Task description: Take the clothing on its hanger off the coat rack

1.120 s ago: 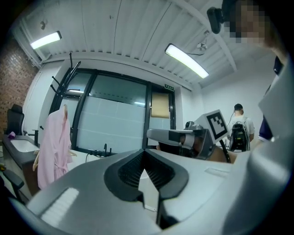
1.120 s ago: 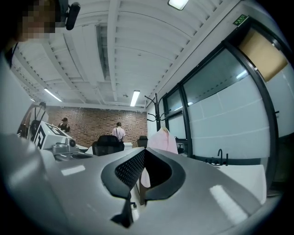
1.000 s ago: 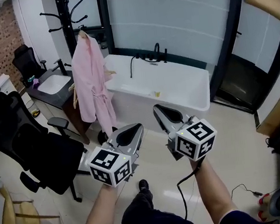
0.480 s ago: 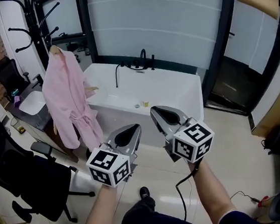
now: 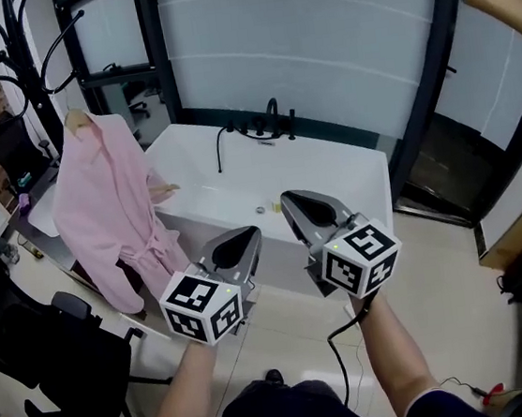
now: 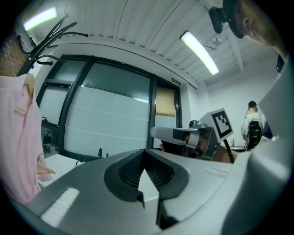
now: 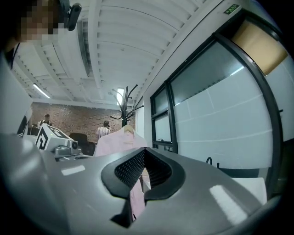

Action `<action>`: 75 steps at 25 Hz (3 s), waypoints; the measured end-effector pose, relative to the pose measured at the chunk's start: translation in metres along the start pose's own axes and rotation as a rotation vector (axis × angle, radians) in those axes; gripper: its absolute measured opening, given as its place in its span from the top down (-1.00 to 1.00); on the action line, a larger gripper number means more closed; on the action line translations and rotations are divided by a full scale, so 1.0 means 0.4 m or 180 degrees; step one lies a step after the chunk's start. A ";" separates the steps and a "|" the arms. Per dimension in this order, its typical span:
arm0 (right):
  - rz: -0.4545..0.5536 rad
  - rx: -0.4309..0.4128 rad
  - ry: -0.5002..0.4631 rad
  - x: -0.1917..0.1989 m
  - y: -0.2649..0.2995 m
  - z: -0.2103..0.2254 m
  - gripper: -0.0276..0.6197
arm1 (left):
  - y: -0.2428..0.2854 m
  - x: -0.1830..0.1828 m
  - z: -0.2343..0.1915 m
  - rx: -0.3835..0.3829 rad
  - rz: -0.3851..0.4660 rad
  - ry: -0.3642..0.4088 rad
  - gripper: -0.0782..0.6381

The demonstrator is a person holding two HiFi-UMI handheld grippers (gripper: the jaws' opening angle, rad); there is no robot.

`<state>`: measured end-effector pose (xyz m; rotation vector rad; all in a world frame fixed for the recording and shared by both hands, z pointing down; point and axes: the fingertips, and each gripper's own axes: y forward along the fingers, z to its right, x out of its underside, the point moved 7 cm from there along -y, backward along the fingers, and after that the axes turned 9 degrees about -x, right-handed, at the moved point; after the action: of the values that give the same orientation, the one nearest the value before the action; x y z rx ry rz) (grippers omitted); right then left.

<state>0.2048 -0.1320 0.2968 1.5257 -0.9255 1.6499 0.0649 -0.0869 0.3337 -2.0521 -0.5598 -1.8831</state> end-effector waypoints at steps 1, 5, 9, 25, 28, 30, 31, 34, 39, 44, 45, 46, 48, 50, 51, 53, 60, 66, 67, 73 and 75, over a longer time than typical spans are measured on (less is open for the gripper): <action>0.0009 -0.0018 -0.0004 -0.002 0.018 0.018 0.91 | 0.016 -0.003 -0.013 -0.0014 0.0004 0.0012 0.75; 0.0054 -0.0116 -0.0020 -0.011 0.091 0.081 0.91 | 0.069 -0.015 -0.073 -0.0121 0.0030 0.0015 0.75; 0.0062 -0.0257 -0.0019 -0.012 0.178 0.141 0.91 | 0.114 -0.028 -0.141 -0.0284 0.0053 0.0029 0.75; 0.0073 -0.1378 -0.0149 -0.061 0.603 0.428 0.91 | 0.352 -0.102 -0.426 -0.1435 0.0299 0.0025 0.75; 0.0068 -0.1654 -0.0172 -0.076 0.686 0.463 0.91 | 0.378 -0.121 -0.466 -0.1724 0.0323 0.0029 0.75; 0.0078 -0.1857 -0.0175 -0.083 0.742 0.473 0.91 | 0.380 -0.133 -0.492 -0.1945 0.0339 0.0035 0.75; 0.0082 -0.1953 -0.0184 -0.086 0.767 0.474 0.91 | 0.380 -0.138 -0.504 -0.2051 0.0348 0.0035 0.75; 0.0068 -0.2212 -0.0208 -0.088 0.832 0.471 0.91 | 0.375 -0.149 -0.534 -0.2347 0.0377 0.0029 0.75; 0.0051 -0.2633 -0.0234 -0.077 0.915 0.444 0.91 | 0.353 -0.154 -0.563 -0.2801 0.0393 0.0033 0.75; 0.0052 -0.3000 -0.0285 -0.070 0.973 0.388 0.91 | 0.300 -0.148 -0.576 -0.3245 0.0393 0.0005 0.75; 0.0053 -0.3069 -0.0305 -0.068 0.981 0.376 0.91 | 0.289 -0.145 -0.576 -0.3324 0.0398 -0.0002 0.75; 0.0056 -0.3133 -0.0330 -0.066 0.989 0.364 0.91 | 0.279 -0.142 -0.575 -0.3399 0.0404 -0.0009 0.75; 0.0059 -0.3250 -0.0396 -0.061 1.004 0.341 0.91 | 0.261 -0.135 -0.575 -0.3537 0.0412 -0.0025 0.75; 0.0056 -0.3354 -0.0467 -0.055 1.018 0.322 0.91 | 0.247 -0.127 -0.577 -0.3659 0.0416 -0.0042 0.75; 0.0054 -0.3399 -0.0497 -0.052 1.026 0.315 0.91 | 0.242 -0.125 -0.579 -0.3710 0.0418 -0.0047 0.75; 0.0052 -0.3475 -0.0532 -0.048 1.043 0.304 0.91 | 0.236 -0.125 -0.585 -0.3792 0.0418 -0.0047 0.75; 0.0036 -0.3573 -0.0554 -0.028 1.098 0.290 0.91 | 0.231 -0.123 -0.626 -0.3919 0.0402 -0.0049 0.75; 0.0010 -0.3557 -0.0582 -0.015 1.159 0.290 0.91 | 0.241 -0.121 -0.672 -0.3898 0.0364 -0.0035 0.75; 0.0010 -0.3553 -0.0595 -0.015 1.171 0.289 0.91 | 0.241 -0.121 -0.680 -0.3902 0.0362 -0.0037 0.75; 0.0013 -0.3569 -0.0783 -0.033 1.263 0.258 0.91 | 0.237 -0.124 -0.732 -0.3932 0.0368 -0.0045 0.75; 0.0002 -0.3583 -0.0866 -0.039 1.297 0.242 0.91 | 0.234 -0.123 -0.745 -0.3936 0.0363 -0.0043 0.75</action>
<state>-0.1937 -0.4767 0.2632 0.9177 -1.6091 0.6305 -0.1555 -0.3133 0.3171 -2.5872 0.9800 -2.4021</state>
